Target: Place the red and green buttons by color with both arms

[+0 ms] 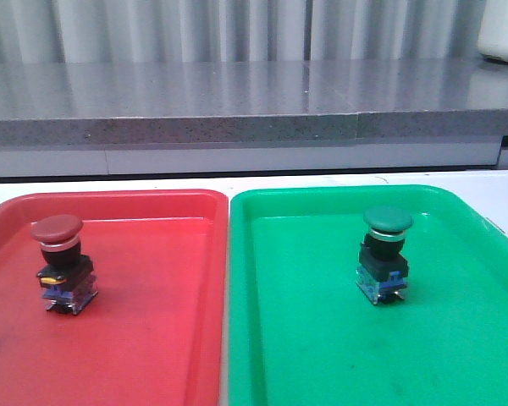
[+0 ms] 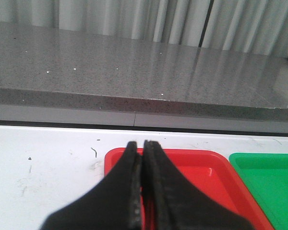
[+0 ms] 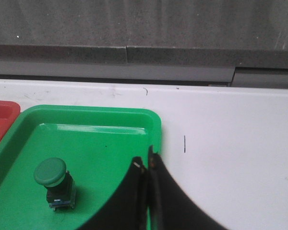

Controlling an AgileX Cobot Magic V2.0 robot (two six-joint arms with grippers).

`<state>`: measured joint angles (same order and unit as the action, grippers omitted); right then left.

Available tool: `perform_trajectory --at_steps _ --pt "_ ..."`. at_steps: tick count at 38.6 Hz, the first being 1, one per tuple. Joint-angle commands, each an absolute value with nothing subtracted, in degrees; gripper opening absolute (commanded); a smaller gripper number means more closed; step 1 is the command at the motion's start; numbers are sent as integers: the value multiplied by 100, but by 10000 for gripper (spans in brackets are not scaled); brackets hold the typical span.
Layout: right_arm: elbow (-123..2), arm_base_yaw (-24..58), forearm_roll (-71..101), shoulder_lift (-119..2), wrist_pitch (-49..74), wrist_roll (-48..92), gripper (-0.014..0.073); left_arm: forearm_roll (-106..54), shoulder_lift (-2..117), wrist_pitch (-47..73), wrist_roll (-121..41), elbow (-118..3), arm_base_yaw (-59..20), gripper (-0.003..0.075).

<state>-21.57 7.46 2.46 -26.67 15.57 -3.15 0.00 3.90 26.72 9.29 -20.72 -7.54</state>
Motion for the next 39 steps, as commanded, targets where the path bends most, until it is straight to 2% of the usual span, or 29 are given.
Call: perform_trajectory --at_steps 1,6,39 --pt "-2153 707 170 -2218 1049 -235 -71 -39 456 2206 950 -2211 -728 -20" --pt "-2099 707 170 -1885 1054 -235 -71 -39 456 2206 950 -2211 -728 -20" --pt "-2099 707 170 -1885 1015 -235 -71 41 399 2146 950 -2119 -728 -20"
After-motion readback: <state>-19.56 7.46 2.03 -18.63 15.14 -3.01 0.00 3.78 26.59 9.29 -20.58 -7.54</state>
